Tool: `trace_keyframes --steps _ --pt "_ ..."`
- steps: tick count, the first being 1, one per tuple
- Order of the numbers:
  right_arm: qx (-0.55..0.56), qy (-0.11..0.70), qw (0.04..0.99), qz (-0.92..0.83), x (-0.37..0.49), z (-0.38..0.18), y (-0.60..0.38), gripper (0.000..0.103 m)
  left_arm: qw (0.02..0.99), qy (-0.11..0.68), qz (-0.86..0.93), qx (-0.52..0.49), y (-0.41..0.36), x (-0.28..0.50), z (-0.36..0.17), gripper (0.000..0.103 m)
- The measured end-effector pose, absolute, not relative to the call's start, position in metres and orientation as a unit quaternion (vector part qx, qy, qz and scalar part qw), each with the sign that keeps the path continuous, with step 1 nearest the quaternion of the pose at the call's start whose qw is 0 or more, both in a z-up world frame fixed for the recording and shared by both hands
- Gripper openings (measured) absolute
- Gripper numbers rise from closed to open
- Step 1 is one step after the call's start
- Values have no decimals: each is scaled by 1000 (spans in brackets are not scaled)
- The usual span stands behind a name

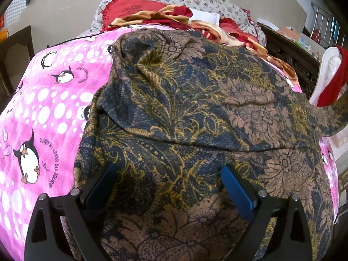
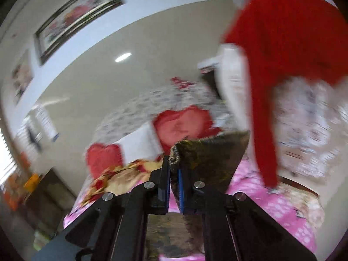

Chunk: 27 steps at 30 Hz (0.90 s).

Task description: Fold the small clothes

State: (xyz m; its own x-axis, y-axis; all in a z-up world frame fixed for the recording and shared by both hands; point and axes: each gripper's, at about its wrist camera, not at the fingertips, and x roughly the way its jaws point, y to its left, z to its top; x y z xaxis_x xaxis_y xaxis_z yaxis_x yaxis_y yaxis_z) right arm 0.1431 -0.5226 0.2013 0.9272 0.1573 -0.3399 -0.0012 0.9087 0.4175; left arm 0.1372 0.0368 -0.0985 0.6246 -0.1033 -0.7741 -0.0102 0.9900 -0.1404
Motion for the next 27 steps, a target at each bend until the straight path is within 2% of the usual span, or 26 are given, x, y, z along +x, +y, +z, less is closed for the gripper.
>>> trace_keyframes --steps 4,7,14,20,27 --pt "181 214 952 127 170 194 -430 0 909 407 -37 -85 46 132 -70 99" --pt "170 237 935 203 193 166 -345 0 914 386 -55 -111 59 134 -42 99" --pt "155 348 870 312 224 31 -156 0 915 375 -35 -143 94 141 -17 99" --pt "126 409 842 327 217 -50 -84 0 898 394 -45 -190 115 146 -30 98" --pt "92 389 853 335 192 -64 -78 0 868 416 -129 -240 84 176 -46 98"
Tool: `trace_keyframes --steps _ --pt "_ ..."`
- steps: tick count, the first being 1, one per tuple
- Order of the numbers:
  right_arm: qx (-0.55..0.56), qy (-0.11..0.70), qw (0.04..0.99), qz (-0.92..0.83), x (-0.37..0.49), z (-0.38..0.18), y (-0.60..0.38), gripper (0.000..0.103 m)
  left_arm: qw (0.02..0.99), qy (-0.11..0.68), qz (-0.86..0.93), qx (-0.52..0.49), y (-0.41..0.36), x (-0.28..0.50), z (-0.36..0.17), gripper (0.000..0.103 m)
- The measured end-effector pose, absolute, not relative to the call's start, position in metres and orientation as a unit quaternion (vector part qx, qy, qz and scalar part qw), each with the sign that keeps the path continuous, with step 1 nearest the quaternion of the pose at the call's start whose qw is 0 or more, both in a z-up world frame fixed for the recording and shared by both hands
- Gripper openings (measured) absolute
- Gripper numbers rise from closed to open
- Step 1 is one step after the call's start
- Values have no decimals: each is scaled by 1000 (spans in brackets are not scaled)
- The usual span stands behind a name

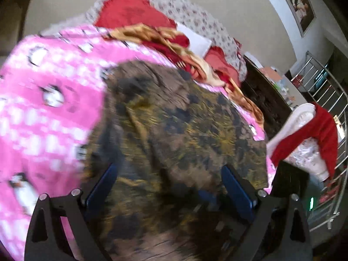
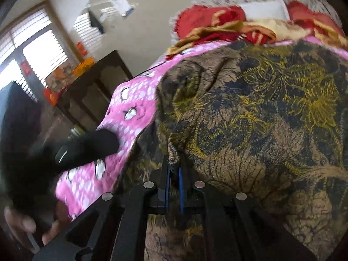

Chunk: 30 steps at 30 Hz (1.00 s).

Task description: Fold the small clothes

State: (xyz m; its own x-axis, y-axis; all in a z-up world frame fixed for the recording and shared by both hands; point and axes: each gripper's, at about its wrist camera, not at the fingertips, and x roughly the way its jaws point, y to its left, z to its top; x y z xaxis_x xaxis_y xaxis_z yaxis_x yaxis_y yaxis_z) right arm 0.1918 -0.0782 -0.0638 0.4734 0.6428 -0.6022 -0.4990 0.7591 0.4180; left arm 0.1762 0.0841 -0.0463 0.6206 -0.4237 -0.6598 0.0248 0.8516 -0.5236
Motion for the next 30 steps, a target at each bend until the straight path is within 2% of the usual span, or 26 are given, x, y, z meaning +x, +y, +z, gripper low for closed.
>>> trace_keyframes --steps 5,8,9,11,15,17,18,19,20,26,30 --pt "78 372 862 336 183 -63 -79 0 829 460 -175 -265 57 206 -63 98" --pt "72 371 869 320 181 -63 -79 0 822 475 -174 -261 50 215 -71 91" --pt "72 373 867 322 180 -63 -81 4 820 476 -171 -268 52 216 -73 88" --pt "58 370 869 322 172 -59 -83 9 814 479 -173 -280 55 218 -78 68" --pt "26 368 872 323 148 -49 -100 11 816 483 -160 -274 60 215 -83 56" --pt "5 373 877 304 131 -46 -123 11 822 485 -144 -261 61 213 -84 33" --pt "-6 376 879 295 127 -47 -130 11 824 485 -141 -256 63 212 -85 28" --pt "-24 379 882 280 122 -48 -141 11 829 486 -129 -243 62 210 -85 9" --pt "-47 382 886 259 116 -50 -151 11 834 486 -119 -233 62 209 -85 3" --pt "-77 407 888 201 107 -74 -172 14 882 403 -129 -210 69 179 -30 3" --pt "-110 406 889 182 106 -79 -161 17 895 388 -102 -196 94 174 -12 3"
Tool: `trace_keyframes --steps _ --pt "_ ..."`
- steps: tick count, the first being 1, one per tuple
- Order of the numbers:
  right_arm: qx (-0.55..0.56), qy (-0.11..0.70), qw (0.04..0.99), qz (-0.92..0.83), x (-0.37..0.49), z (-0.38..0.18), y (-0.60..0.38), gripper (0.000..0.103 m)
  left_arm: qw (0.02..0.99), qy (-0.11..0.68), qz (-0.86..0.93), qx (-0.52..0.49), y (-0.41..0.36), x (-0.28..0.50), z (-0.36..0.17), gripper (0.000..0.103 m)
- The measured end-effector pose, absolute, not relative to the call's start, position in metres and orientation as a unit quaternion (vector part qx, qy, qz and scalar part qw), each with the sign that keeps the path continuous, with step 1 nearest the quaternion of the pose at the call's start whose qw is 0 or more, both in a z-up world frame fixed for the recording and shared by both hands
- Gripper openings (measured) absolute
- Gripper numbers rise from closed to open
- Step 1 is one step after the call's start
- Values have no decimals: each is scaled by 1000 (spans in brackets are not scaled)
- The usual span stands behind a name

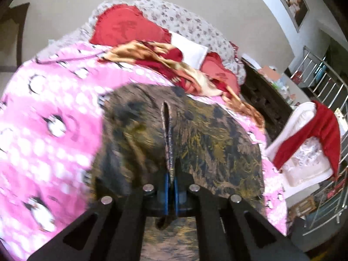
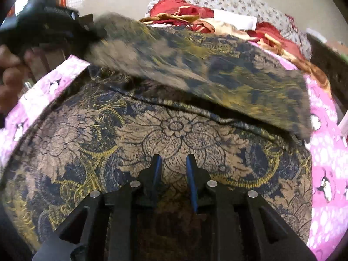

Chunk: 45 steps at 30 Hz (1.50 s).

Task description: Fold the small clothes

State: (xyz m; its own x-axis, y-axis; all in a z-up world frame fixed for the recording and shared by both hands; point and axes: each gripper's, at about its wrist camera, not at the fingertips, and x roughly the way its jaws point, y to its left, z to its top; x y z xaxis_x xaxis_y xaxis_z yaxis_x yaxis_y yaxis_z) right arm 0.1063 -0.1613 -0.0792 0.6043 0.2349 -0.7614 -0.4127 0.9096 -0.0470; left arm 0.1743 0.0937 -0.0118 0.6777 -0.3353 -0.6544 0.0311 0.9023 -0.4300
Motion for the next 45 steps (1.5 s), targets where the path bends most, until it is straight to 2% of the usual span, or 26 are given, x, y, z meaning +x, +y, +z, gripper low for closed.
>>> trace_keyframes --steps 7,9,10,12,13,14,17,21,22,24,25,26,29,30,32,36,40,41,45 --pt "-99 410 887 190 109 -80 -164 18 875 441 -53 -192 123 193 -49 4" --pt "-102 410 886 189 109 -81 -163 19 872 460 -41 -165 117 201 -67 11" --pt "-104 410 886 189 110 -81 -162 19 868 469 -38 -161 119 202 -73 22" --pt "-106 412 884 195 110 -80 -161 24 869 465 -45 -163 120 201 -74 26" --pt "-100 415 882 202 111 -80 -162 27 873 458 -44 -163 122 198 -70 32" --pt "-81 421 878 213 113 -76 -167 28 877 452 -40 -160 123 196 -66 48" --pt "19 405 885 229 120 -52 -199 28 912 386 7 -136 136 179 -33 70" --pt "8 329 936 125 142 -11 -235 28 930 339 25 -142 133 173 -11 71" --pt "3 329 940 92 159 -6 -245 27 929 347 13 -128 122 179 -12 67" --pt "18 355 930 89 185 -11 -260 13 920 377 -5 -104 104 196 -24 52" --pt "28 384 917 108 204 -22 -268 5 915 394 0 -88 96 205 -35 41" --pt "27 400 909 117 213 -30 -273 2 910 408 15 -72 91 213 -46 37" --pt "-45 455 887 68 227 -67 -293 0 890 449 36 -69 87 223 -79 38" --pt "-31 456 886 75 225 -74 -303 0 895 439 36 -70 87 220 -84 39" --pt "-15 449 888 97 217 -72 -313 0 901 428 34 -65 85 214 -88 58" --pt "-27 414 906 87 219 -36 -304 0 901 422 6 -97 93 209 -91 69" --pt "-5 355 932 69 248 0 -291 0 907 413 -15 -87 88 205 -98 88" --pt "-6 352 934 63 258 0 -287 3 906 415 -16 -80 82 208 -96 92" --pt "-34 450 892 33 309 -52 -283 4 903 425 -18 -54 72 215 -98 99"
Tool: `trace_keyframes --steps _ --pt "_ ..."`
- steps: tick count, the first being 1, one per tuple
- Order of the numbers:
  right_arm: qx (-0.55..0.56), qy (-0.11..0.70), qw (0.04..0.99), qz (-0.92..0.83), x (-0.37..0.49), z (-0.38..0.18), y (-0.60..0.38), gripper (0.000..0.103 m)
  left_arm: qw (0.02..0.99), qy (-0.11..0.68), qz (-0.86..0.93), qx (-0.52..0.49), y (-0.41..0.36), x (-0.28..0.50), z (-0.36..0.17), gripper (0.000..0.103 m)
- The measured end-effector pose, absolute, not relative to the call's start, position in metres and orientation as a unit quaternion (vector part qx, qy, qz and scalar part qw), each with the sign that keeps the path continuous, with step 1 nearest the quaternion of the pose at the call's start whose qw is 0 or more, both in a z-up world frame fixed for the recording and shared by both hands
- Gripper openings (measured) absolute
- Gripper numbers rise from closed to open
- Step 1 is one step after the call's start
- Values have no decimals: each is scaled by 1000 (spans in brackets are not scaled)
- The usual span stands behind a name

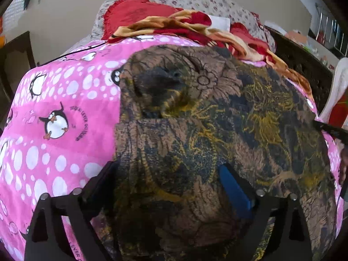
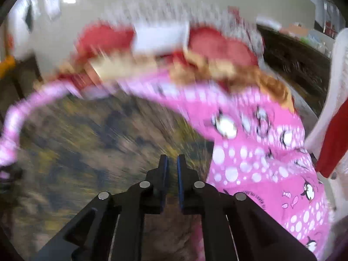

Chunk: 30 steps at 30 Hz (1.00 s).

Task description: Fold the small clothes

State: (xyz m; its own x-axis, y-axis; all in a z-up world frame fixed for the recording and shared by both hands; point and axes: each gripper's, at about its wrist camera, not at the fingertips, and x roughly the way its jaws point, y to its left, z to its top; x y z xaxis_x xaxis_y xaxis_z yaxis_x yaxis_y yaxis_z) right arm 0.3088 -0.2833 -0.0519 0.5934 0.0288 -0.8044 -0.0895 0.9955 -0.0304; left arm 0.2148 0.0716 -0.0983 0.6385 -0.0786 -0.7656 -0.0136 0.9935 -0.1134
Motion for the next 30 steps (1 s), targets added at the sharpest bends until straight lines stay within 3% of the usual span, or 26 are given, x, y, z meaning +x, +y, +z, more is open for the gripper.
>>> trace_keyframes --steps 8,9,11,14,17,20,22,26,30 --pt "-33 461 886 29 298 -30 -280 9 892 451 -21 -31 65 226 -100 102" --pt "-28 444 895 30 292 -20 -278 9 892 450 -14 -27 64 226 -96 100" --pt "-34 415 908 49 274 -1 -256 9 904 427 10 -33 65 223 -84 81" --pt "-38 405 907 107 263 1 -224 9 918 391 34 -59 66 220 -70 81" --pt "-53 440 890 111 264 -31 -201 9 892 448 47 -33 63 242 -92 84" --pt "-45 461 880 103 264 -60 -206 9 888 455 46 -43 66 246 -92 85" --pt "-20 462 881 101 260 -52 -213 9 895 441 45 -53 67 239 -77 81" --pt "-22 418 902 106 222 -20 -217 11 915 398 -2 -70 51 210 -48 84" --pt "-18 417 903 99 192 -31 -217 15 904 421 -45 -64 17 199 -63 87"
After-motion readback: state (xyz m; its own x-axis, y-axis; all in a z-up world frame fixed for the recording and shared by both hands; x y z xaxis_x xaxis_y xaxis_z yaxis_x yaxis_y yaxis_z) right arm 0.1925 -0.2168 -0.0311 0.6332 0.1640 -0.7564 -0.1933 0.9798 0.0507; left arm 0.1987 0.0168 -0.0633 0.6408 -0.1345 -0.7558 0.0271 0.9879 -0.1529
